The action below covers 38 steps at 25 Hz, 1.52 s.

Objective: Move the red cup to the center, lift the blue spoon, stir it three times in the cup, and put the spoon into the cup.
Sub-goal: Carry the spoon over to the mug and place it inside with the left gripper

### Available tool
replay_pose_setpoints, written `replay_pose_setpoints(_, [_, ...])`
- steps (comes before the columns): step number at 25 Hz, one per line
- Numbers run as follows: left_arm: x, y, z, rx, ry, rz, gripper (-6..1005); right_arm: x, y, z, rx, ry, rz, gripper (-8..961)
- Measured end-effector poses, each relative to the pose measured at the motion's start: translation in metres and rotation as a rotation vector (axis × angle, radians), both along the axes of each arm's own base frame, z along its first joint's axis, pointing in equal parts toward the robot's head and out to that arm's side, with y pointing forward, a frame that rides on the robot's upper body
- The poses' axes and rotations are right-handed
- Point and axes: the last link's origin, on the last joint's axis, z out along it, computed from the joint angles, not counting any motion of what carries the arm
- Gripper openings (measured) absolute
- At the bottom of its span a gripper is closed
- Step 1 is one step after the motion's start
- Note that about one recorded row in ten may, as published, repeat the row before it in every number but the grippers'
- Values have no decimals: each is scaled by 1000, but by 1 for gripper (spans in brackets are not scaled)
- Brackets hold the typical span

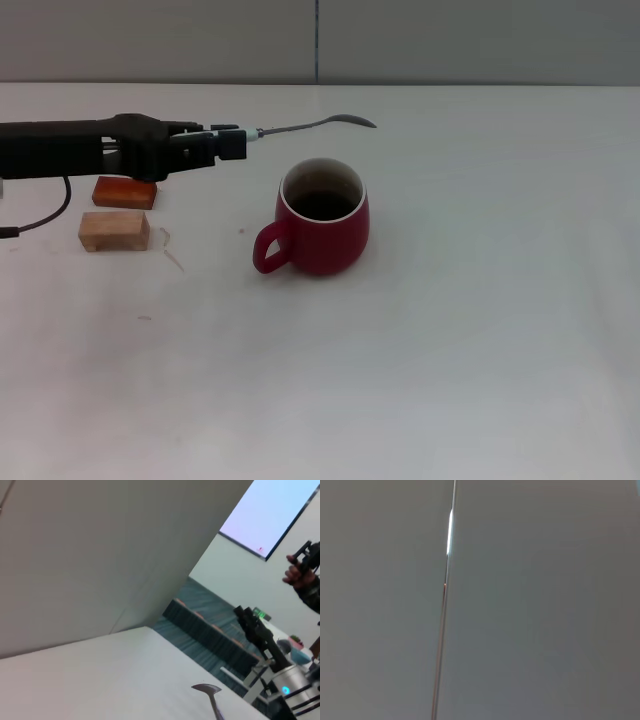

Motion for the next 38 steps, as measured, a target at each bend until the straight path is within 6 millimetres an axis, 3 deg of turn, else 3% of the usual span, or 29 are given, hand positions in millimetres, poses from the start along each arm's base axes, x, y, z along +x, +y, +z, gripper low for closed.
replay_pose_setpoints(13, [34, 20, -9, -15, 261, -81, 168, 4, -7, -3, -12, 0, -11, 576])
replay_pose_setpoints(38, [58, 35, -9, 39, 593, -209, 168, 6, -8, -1, -12, -8, -17, 577])
